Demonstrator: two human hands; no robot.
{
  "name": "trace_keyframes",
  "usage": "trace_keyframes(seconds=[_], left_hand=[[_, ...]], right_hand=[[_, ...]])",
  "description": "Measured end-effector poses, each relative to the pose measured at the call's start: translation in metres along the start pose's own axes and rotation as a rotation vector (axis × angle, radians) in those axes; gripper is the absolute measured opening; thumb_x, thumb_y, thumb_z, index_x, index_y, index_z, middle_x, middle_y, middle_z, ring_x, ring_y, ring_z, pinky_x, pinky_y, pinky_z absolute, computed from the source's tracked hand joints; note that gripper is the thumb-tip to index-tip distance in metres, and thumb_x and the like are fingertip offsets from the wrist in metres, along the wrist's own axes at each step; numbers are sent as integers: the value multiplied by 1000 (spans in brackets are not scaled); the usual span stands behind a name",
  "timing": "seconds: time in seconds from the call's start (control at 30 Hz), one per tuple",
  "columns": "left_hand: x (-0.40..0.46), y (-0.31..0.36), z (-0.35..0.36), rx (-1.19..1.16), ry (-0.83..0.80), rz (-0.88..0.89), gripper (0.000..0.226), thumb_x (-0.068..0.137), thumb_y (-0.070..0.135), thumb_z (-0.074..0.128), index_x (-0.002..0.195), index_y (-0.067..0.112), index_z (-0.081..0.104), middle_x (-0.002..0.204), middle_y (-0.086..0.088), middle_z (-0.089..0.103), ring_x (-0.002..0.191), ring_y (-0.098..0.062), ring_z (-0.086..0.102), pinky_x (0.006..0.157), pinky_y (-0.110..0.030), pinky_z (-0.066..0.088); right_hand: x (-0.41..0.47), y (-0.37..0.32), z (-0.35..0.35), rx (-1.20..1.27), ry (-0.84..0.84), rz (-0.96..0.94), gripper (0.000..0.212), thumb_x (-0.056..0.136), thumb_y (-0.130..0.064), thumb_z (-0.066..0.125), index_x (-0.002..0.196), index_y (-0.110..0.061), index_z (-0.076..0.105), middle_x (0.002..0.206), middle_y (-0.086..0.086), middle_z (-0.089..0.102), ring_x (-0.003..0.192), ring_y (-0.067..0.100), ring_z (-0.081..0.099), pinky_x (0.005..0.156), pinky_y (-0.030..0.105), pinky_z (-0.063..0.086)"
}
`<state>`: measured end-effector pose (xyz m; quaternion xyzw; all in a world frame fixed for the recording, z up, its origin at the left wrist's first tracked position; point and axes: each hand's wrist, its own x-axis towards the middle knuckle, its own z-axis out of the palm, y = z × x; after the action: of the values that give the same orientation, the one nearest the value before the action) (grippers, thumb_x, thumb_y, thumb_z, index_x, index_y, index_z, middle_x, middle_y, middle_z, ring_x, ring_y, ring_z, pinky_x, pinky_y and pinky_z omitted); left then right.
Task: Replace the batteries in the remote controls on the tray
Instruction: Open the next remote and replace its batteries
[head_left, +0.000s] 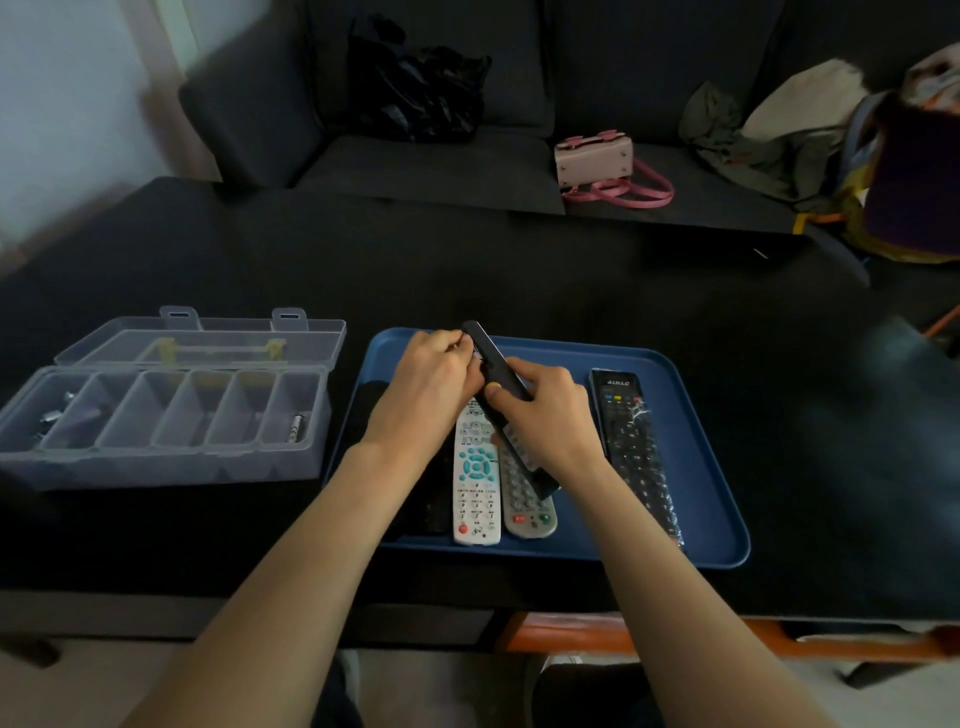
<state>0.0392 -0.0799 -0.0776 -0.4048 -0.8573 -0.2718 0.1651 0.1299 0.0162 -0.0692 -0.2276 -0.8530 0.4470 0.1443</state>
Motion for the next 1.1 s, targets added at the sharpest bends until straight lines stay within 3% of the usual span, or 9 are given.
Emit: trace_keyframes(seconds=[0.2, 0.3, 0.4, 0.47, 0.6, 0.73, 0.87, 0.97, 1.1], left_hand=[[-1, -8, -8, -170, -35, 86, 30, 82, 6, 66, 112, 0, 65, 114, -19, 62, 105, -33, 59, 91, -42, 49], [-2, -10, -13, -219, -63, 174, 27, 80, 4, 67, 107, 4, 66, 111, -14, 60, 101, -25, 59, 87, -33, 49], [-3, -8, -15, -150, -22, 261, 16, 83, 10, 63, 98, 6, 65, 104, -11, 60, 92, -22, 58, 76, -31, 49], [-2, -6, -14, -86, 35, 299, 20, 87, 21, 50, 96, 8, 62, 99, -8, 61, 90, -18, 53, 74, -30, 46], [1, 3, -25, -447, 238, 17, 20, 93, 20, 45, 101, 3, 53, 93, -4, 61, 86, -7, 57, 75, -16, 44], [3, -4, -24, -545, 194, -249, 24, 99, 10, 34, 120, 6, 46, 85, 9, 50, 75, 2, 51, 70, -4, 39], [3, -8, -18, -471, 77, -278, 20, 96, 17, 44, 111, 12, 56, 97, 6, 53, 78, 4, 47, 70, 1, 34], [2, -10, -15, -356, 50, -247, 26, 82, 30, 67, 103, 15, 59, 83, 12, 44, 71, 1, 41, 66, -2, 33], [1, -11, -18, -338, 56, -260, 36, 74, 31, 75, 101, 14, 59, 84, 11, 43, 70, 3, 41, 67, 0, 32]], right_hand=[[0, 1, -7, 78, -13, 52, 13, 91, -23, 59, 101, -27, 67, 81, -4, 69, 70, 9, 67, 61, 24, 54], [1, -1, -12, 97, -50, 62, 16, 91, -22, 60, 105, -25, 67, 82, -6, 68, 68, 3, 65, 53, 12, 47], [-1, -4, -13, 203, -102, 103, 17, 90, -18, 61, 107, -19, 68, 87, 2, 70, 66, 9, 69, 56, 17, 53], [-2, -5, -10, 298, -142, 133, 16, 90, -15, 62, 105, -17, 68, 91, 7, 70, 73, 19, 72, 66, 34, 60], [-2, -6, -5, 357, -157, 153, 23, 90, -14, 63, 112, -18, 65, 99, 12, 69, 76, 25, 73, 69, 41, 60], [-1, -4, -7, 346, -145, 162, 33, 90, -16, 62, 123, -21, 60, 100, 8, 68, 74, 22, 73, 68, 37, 61], [1, -3, -7, 348, -122, 171, 33, 90, -17, 63, 123, -20, 60, 97, 8, 69, 75, 21, 73, 69, 40, 61], [1, -1, -5, 337, -108, 147, 30, 90, -17, 62, 121, -20, 61, 95, 8, 70, 74, 20, 73, 70, 43, 60], [-2, -1, -1, 287, -67, 106, 33, 90, -19, 63, 123, -16, 61, 99, 7, 70, 77, 17, 72, 66, 38, 61]])
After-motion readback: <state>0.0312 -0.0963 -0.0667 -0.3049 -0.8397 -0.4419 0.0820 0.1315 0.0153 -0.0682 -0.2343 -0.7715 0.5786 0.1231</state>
